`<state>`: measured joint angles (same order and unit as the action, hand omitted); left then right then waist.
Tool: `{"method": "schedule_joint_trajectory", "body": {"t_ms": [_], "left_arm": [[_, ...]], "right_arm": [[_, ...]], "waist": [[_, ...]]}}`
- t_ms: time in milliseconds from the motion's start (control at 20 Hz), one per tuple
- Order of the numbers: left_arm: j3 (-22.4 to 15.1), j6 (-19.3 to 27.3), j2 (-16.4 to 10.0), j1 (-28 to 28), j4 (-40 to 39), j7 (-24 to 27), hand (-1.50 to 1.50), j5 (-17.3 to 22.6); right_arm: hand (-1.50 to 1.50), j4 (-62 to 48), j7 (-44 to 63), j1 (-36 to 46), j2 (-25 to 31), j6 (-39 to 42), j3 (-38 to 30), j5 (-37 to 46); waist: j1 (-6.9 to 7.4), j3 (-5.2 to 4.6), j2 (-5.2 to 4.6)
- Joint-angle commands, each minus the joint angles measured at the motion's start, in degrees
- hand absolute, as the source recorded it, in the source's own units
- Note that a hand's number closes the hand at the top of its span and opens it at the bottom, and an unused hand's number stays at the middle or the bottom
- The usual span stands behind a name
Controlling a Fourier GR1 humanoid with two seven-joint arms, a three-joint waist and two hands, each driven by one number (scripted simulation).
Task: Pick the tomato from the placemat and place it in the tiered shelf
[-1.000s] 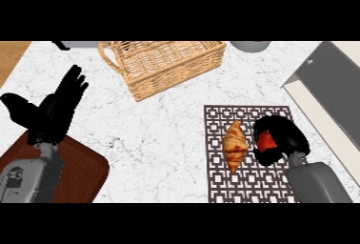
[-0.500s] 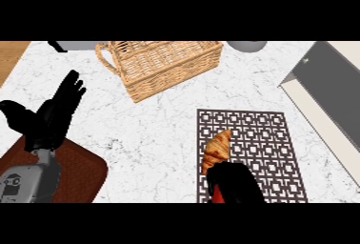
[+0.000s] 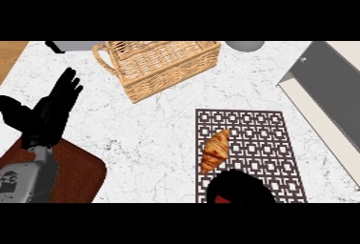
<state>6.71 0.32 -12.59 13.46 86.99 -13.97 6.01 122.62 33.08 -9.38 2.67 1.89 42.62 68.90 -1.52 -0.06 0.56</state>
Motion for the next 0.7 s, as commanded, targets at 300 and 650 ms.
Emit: {"method": "schedule_joint_trajectory", "body": {"t_ms": [300,650], "left_arm": [[-0.3,-0.4,0.2,1.5,-0.2,-0.5,0.0,0.0],[-0.3,-1.2,0.4,-0.9,0.2,1.7,0.0,0.0]], "right_arm": [[1.5,27.7,16.8,5.9,-2.6,15.2,-3.7,0.8],[1.5,28.3,22.9,19.1,-2.7,24.3,-19.9,-4.5]], "waist": [[1.01,0.0,-0.48],[1.18,0.0,-0.52]]}}
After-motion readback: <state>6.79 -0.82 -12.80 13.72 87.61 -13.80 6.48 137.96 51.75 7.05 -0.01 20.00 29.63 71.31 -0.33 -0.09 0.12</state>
